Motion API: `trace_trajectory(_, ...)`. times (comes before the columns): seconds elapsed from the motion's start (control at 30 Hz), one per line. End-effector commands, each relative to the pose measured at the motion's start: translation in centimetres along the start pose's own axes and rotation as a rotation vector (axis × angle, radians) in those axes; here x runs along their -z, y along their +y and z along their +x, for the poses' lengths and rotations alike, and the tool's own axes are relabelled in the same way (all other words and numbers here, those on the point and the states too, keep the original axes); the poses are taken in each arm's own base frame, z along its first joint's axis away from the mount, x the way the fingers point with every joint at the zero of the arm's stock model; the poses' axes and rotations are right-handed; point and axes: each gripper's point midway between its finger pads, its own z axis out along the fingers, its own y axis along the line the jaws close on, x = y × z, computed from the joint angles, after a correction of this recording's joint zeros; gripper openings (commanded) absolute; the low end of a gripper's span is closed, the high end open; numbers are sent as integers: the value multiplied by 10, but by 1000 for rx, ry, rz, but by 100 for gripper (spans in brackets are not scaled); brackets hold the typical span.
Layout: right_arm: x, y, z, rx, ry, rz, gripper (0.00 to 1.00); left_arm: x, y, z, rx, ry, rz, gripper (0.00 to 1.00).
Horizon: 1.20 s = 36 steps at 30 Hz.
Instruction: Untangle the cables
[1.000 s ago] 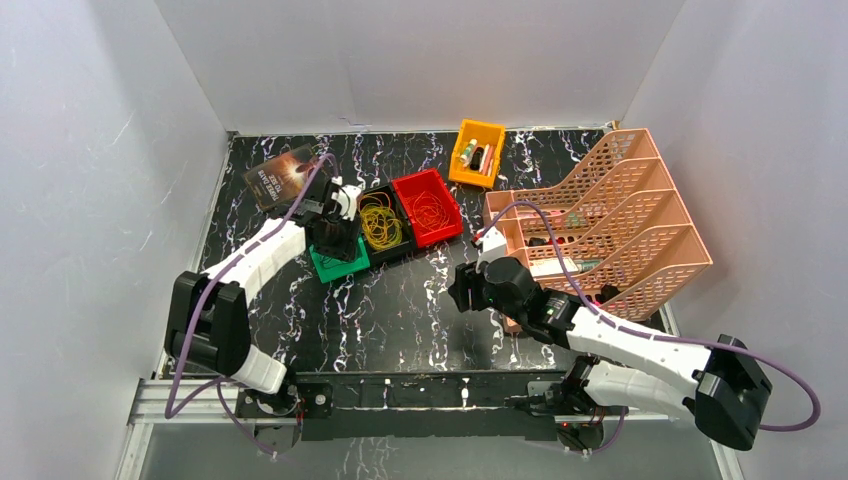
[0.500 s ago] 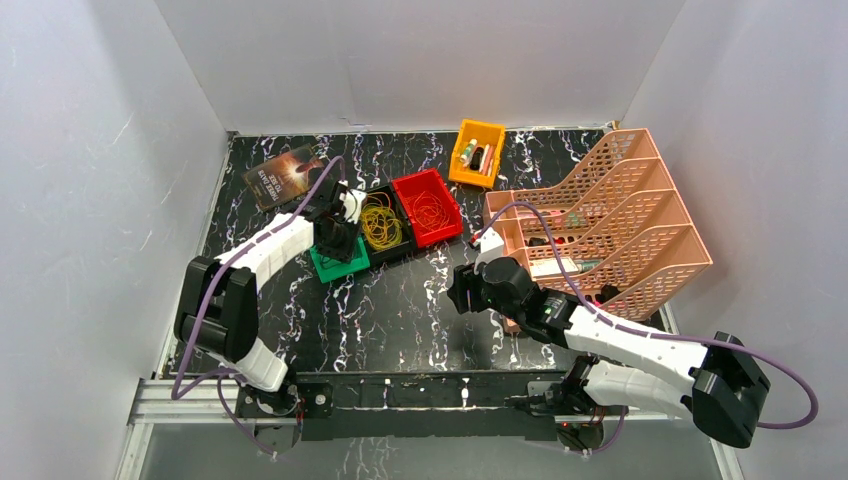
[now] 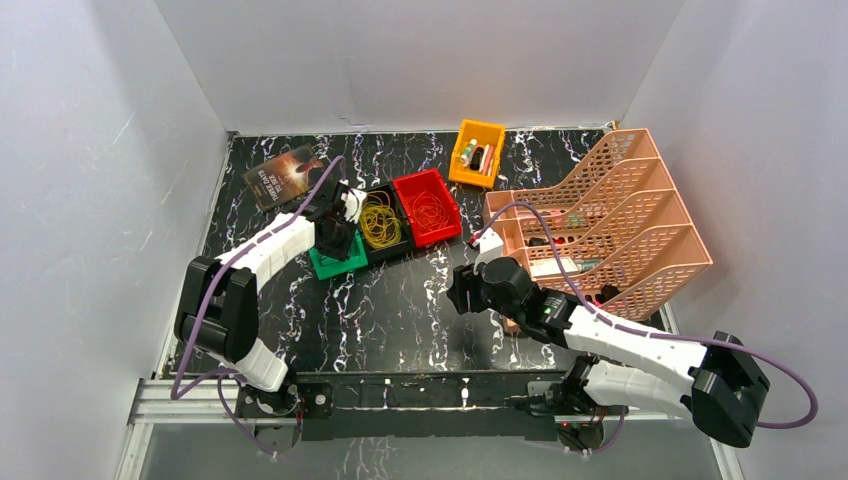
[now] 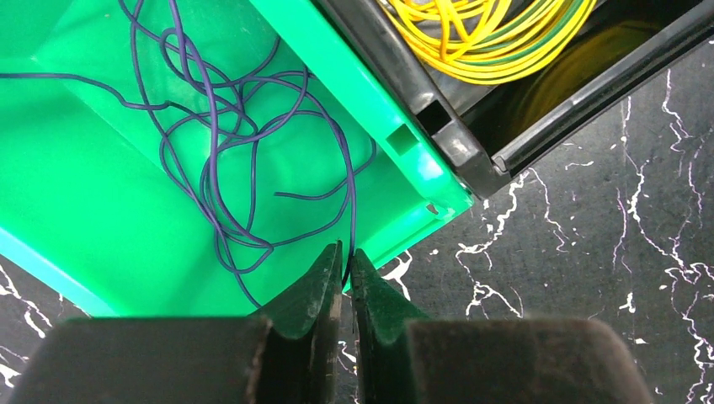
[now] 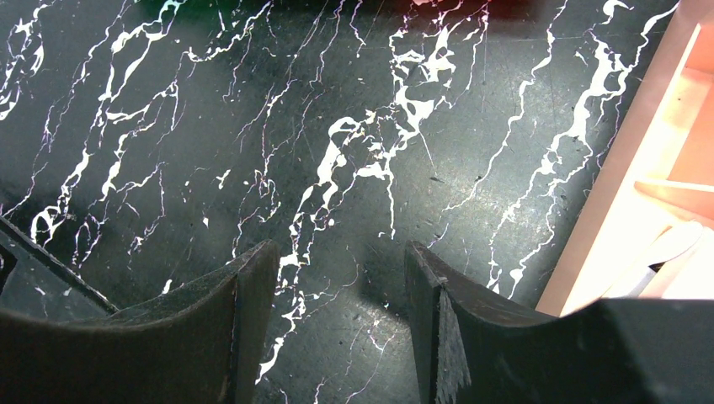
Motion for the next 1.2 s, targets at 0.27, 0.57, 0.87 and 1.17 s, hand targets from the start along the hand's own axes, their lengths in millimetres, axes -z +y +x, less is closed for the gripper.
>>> trace_trajectory(0.27, 1, 10, -23, -7, -53, -31, 65, 14, 11, -14, 12, -43, -64, 0)
trace_trajectory(0.57, 2, 10, -23, -9, -57, -30, 65, -5, 24, -13, 15, -5, -136, 0)
trace_trajectory(0.87, 4, 7, -21, -18, -62, -21, 65, -22, 26, -4, 23, 51, -155, 0)
trace_trajectory(1.17, 5, 8, -23, -18, -66, -22, 65, -2, 30, -18, 46, -30, -178, 33)
